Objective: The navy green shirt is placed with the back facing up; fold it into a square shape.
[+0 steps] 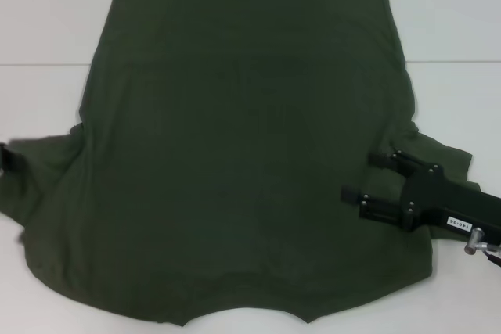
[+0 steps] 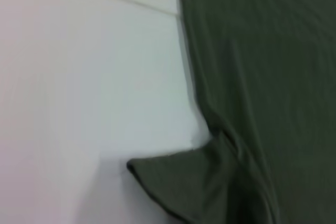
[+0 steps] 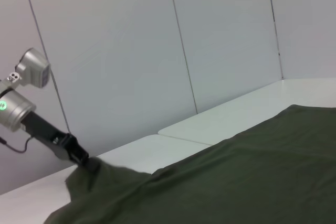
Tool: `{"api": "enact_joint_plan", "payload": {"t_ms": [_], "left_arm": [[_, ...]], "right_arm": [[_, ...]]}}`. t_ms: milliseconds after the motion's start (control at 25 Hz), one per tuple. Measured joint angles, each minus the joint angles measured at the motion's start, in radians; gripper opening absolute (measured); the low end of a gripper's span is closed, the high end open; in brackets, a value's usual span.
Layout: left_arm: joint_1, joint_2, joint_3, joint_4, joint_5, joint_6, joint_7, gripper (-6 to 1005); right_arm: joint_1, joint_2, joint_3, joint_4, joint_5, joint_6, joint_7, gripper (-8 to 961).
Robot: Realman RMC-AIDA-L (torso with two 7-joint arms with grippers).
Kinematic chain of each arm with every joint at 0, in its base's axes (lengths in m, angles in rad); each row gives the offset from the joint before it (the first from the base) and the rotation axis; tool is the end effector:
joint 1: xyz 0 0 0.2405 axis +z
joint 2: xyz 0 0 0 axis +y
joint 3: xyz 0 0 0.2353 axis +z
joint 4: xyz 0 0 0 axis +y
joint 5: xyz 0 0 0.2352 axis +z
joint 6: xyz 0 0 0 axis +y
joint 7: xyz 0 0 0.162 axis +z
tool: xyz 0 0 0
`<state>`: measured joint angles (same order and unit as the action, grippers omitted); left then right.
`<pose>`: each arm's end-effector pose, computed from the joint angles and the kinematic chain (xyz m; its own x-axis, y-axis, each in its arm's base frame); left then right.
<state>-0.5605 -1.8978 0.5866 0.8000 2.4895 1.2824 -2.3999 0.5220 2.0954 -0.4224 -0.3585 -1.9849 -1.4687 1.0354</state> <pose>-0.3532 0.3900 0.1154 0.2413 0.8453 0.4767 0.9309 -0.0628 -0.3599 0.2824 0.3307 -0.0374 0.7040 -0.2645 -0.6591 -0.5374 -0.8051 -0.2510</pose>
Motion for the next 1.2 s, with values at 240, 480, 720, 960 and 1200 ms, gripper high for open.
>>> {"api": "enact_joint_plan", "payload": {"t_ms": [240,480,720,960,1200], "left_arm": [[-0.012,0.035,-0.02,0.071,0.016,0.053,-0.036,1],[-0.041,0.042,-0.015,0.088,0.047,0.086,-0.057,1],[-0.073,0.034,-0.01,0.092,0.051,0.124,-0.106,2],[-0.13,0.002,-0.01,0.098,0.048,0.215,-0.221,2],[-0.163,-0.064,-0.01,0.05,0.051,0.189,-0.264,1]], "right_arm": [[-0.008,0.0,0.007,0.0,0.0,-0.015,0.0,941],[-0.01,0.0,0.007,0.0,0.0,-0.015,0.0,942],[-0.01,0.0,0.007,0.0,0.0,-0.012,0.0,941],[-0.01,0.0,0.007,0.0,0.0,-0.01,0.0,941],[-0.015,0.0,0.007,0.001,0.009,-0.024,0.0,942]]}}
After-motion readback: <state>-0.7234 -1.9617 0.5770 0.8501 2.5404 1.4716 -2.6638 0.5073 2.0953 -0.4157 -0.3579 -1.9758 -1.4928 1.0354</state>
